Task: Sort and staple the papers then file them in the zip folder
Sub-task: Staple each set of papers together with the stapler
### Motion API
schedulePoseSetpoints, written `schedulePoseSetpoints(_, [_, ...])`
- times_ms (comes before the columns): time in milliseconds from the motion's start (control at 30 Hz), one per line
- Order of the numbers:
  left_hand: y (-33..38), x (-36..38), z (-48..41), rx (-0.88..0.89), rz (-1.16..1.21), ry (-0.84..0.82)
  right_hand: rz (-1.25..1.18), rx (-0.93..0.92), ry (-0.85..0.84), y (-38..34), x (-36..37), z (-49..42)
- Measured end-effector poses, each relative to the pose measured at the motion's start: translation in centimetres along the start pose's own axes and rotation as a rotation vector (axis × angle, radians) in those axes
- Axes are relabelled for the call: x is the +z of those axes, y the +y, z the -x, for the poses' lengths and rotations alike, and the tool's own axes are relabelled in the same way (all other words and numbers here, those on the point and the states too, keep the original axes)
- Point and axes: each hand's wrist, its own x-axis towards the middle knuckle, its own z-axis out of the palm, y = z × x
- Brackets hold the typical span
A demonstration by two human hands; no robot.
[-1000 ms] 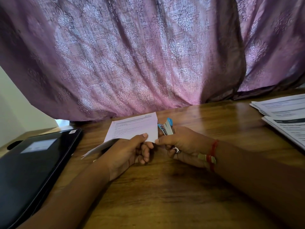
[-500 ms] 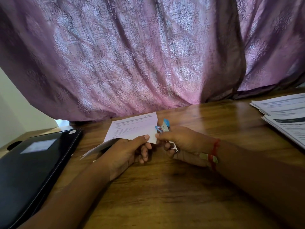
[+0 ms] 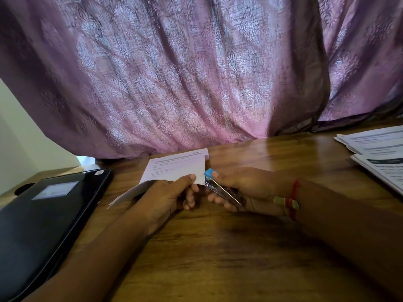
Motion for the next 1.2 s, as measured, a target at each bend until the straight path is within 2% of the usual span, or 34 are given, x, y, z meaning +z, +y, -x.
schedulePoseSetpoints(300, [-0.14,-0.14,0.02,-0.028,-0.11,-0.002,0.003,-0.002,-0.066,-0.01,-0.43,-0.03])
schedulePoseSetpoints(567, [-0.16,0.03,0.2,-0.011,-0.22,-0.016,0.017,-0.025,-0.056,0.04,-0.23,-0.14])
schedulePoseSetpoints(1200, [-0.07,-0.12,0.31,0.054,-0.171,-0.129,0.108,-0.039,-0.019,-0.02,0.2,0.05])
